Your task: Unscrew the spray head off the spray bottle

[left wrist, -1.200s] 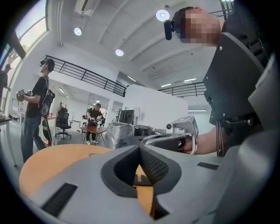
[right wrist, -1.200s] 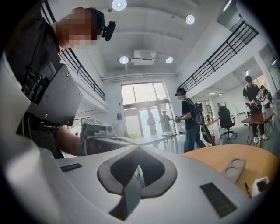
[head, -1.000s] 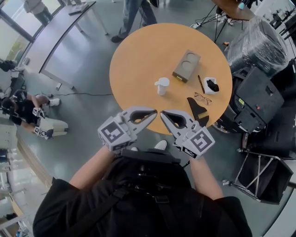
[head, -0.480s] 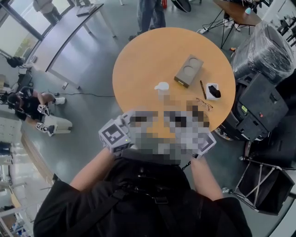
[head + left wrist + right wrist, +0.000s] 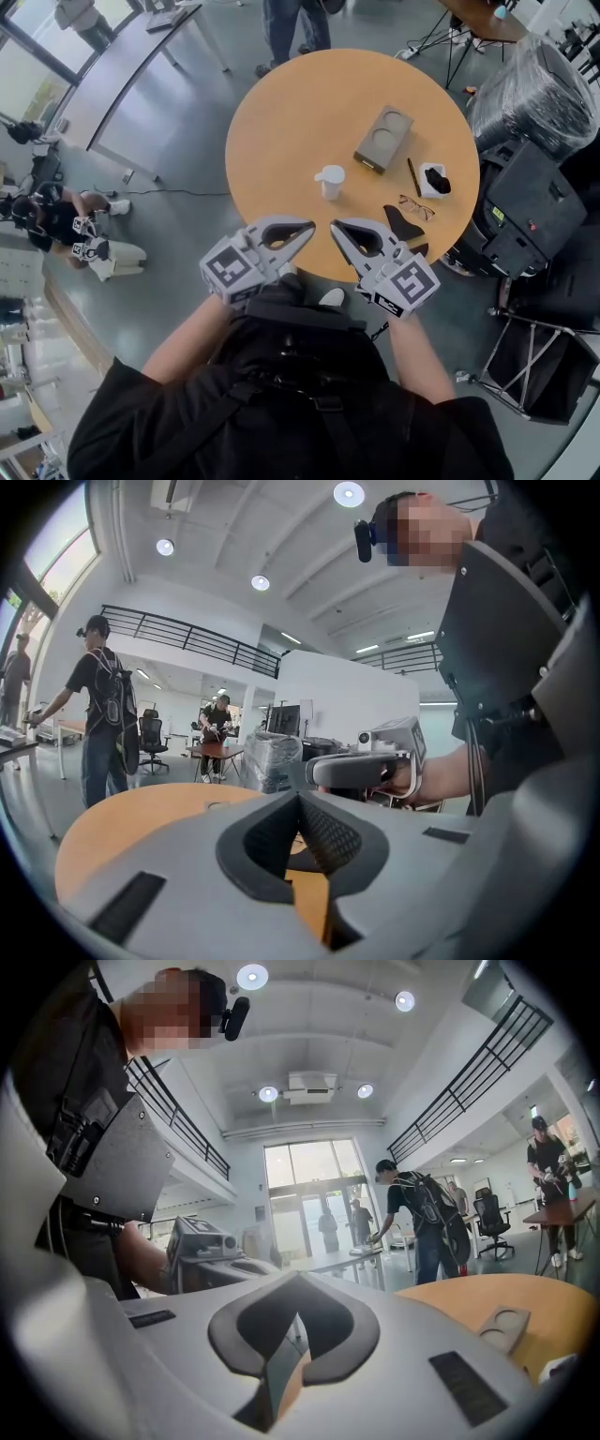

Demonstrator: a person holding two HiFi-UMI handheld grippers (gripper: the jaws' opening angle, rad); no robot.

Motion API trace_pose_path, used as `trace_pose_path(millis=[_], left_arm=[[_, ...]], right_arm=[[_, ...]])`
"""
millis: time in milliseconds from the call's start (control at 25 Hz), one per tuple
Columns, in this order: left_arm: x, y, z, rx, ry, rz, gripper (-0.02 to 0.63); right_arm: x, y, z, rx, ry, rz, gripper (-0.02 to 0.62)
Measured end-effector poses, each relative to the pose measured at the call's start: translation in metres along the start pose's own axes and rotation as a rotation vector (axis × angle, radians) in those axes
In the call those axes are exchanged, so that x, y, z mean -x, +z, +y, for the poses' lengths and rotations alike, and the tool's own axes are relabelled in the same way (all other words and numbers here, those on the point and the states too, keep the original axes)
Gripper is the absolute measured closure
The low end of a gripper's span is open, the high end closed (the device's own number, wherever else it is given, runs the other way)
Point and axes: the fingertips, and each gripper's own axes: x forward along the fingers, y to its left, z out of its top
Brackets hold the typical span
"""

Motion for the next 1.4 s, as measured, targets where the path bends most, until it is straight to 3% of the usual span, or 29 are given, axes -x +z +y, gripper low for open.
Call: trace_pose_path(millis=[320,800,1120,1400], left_arm=[[-0.011,-0.005,0.065,-0.037,-0.082,-0.001,0.601],[-0.026,-0.054,0.194,-0.074,-0.213,-0.001,0.598],[-0.064,-0.14,0.258,-0.12,-0.202,0.033,0.595],[-0.103,-0.221,0.298,-0.099,-0.099,0.037,0.567]], right_arm=[[-0.04,-0.005,-0.039,0.01,-0.102,0.039,0.586],[-0.127,-0.033,-0.127,0.001,-0.286,0.06,0.586],[-0.152,-0.078,-0.179,0.028,-0.32,0.053,0.583],[-0.159,-0.141,-0.22,0.012,-0.29,0.054,0.548]])
